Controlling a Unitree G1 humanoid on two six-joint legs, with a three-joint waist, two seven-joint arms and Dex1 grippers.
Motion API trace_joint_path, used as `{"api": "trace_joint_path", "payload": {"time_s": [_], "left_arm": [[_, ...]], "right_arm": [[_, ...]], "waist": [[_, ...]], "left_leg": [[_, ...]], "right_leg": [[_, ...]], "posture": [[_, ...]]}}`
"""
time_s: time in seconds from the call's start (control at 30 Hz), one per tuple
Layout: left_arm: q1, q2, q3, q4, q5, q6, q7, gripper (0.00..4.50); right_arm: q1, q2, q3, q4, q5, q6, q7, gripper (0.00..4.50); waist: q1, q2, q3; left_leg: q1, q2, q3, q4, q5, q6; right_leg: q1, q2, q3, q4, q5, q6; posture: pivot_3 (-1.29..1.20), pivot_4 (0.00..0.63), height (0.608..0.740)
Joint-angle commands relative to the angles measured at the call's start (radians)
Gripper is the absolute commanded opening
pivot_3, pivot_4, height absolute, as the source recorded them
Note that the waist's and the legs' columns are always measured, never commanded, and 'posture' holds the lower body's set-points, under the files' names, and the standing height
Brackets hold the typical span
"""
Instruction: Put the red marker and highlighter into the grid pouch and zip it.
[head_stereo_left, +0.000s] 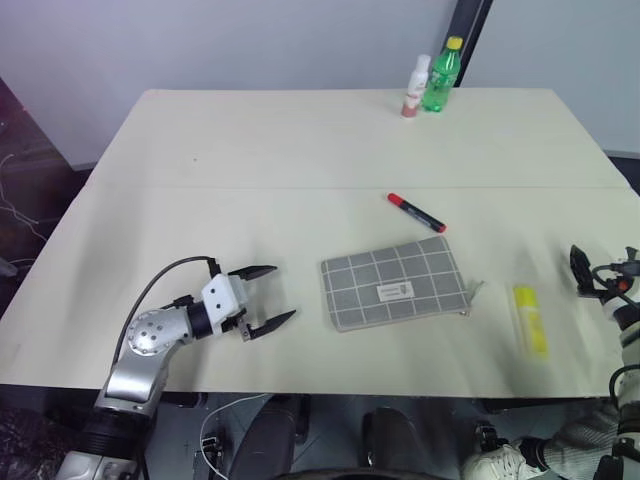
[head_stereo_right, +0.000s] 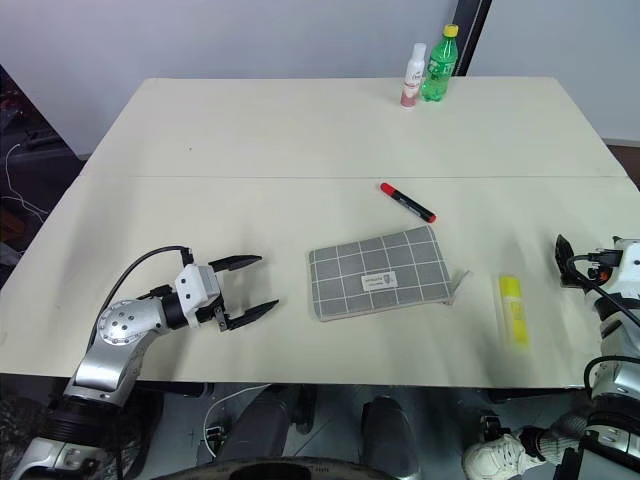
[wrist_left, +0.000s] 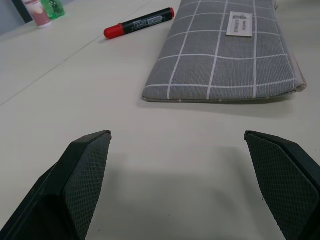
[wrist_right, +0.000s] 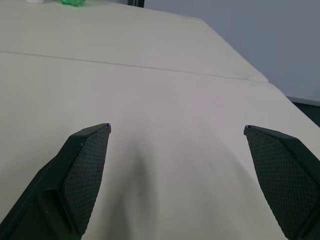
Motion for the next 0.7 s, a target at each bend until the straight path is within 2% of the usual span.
{"api": "trace_joint_path", "payload": {"time_s": [0.03, 0.07, 0.1, 0.17, 0.2, 0.23, 0.33, 0.4, 0.53, 0.7], "left_arm": [[-0.003, -0.002, 0.011, -0.010, -0.021, -0.031, -0.002, 4.50], [-0.003, -0.001, 0.010, -0.009, -0.020, -0.035, -0.002, 4.50], [-0.005, 0.002, 0.009, -0.005, -0.009, -0.060, -0.002, 4.50], [-0.010, 0.008, 0.006, 0.003, 0.014, -0.108, -0.003, 4.50], [-0.020, 0.021, -0.006, 0.028, 0.070, -0.198, 0.005, 4.50], [-0.028, 0.026, -0.014, 0.045, 0.100, -0.250, 0.008, 4.50], [-0.061, 0.022, -0.032, 0.082, 0.143, -0.325, 0.024, 4.50], [-0.092, 0.034, -0.063, 0.132, 0.222, -0.459, 0.040, 4.50], [-0.180, 0.049, -0.103, 0.246, 0.438, -0.722, 0.160, 4.50], [-0.263, 0.024, -0.153, 0.341, 0.600, -0.841, 0.291, 4.50]], "right_arm": [[-0.010, -0.025, -0.006, -0.046, 0.005, -0.003, 0.004, 4.43], [-0.007, -0.024, -0.006, -0.051, 0.009, 0.002, 0.009, 4.43], [0.010, -0.019, 0.001, -0.092, 0.029, 0.011, 0.047, 4.21], [0.055, -0.012, 0.032, -0.198, 0.057, 0.024, 0.134, 3.60], [0.115, -0.004, 0.085, -0.347, 0.086, 0.023, 0.217, 3.20], [0.158, 0.008, 0.121, -0.469, 0.127, 0.053, 0.261, 2.67], [0.228, 0.051, 0.232, -0.753, 0.161, 0.162, 0.241, 1.09], [0.230, 0.058, 0.335, -0.819, 0.051, 0.168, 0.225, 0.04], [0.181, 0.058, 0.490, -0.785, -0.237, 0.164, 0.109, 0.04], [0.158, 0.057, 0.575, -0.709, -0.454, 0.107, -0.004, 0.04]], "waist": [[0.000, 0.000, 0.000], [0.001, 0.000, 0.000], [0.001, 0.000, 0.000], [0.001, 0.001, 0.000], [0.001, 0.001, 0.000], [0.001, 0.002, 0.000], [-0.002, 0.002, 0.000], [-0.001, 0.002, 0.000], [0.012, 0.002, -0.001], [0.034, 0.001, -0.001]], "left_leg": [[0.000, 0.000, 0.000, 0.000, 0.000, 0.000], [0.000, 0.000, 0.000, 0.000, 0.000, 0.000], [0.000, 0.000, 0.000, 0.000, 0.000, 0.000], [0.000, 0.000, 0.000, 0.000, 0.000, 0.000], [0.000, 0.000, 0.000, 0.000, 0.000, 0.000], [0.000, 0.000, 0.000, 0.000, 0.000, 0.000], [0.000, 0.001, 0.000, -0.002, 0.000, 0.000], [0.000, 0.000, -0.001, -0.003, 0.000, 0.000], [0.000, -0.002, 0.000, -0.003, 0.000, 0.000], [-0.001, -0.007, 0.001, -0.009, 0.003, -0.005]], "right_leg": [[0.000, 0.000, 0.000, 0.000, 0.000, 0.000], [0.000, 0.000, 0.000, 0.000, 0.000, 0.000], [0.000, 0.000, 0.000, 0.000, 0.000, 0.000], [0.000, 0.000, 0.000, 0.000, 0.000, 0.000], [0.000, 0.000, 0.000, 0.000, 0.000, 0.000], [-0.001, -0.001, 0.000, 0.000, 0.000, 0.000], [-0.001, -0.001, 0.000, 0.000, 0.000, 0.000], [-0.002, 0.000, 0.002, 0.000, 0.000, 0.000], [-0.003, -0.001, 0.003, 0.000, -0.001, -0.002], [-0.009, -0.001, 0.007, 0.000, 0.001, 0.001]], "posture": [[0.00, 0.150, 0.740], [0.00, 0.150, 0.740], [0.00, 0.150, 0.740], [0.00, 0.150, 0.740], [0.00, 0.150, 0.740], [0.00, 0.150, 0.740], [0.00, 0.150, 0.740], [0.00, 0.150, 0.740], [0.00, 0.150, 0.740], [0.00, 0.150, 0.740]]}}
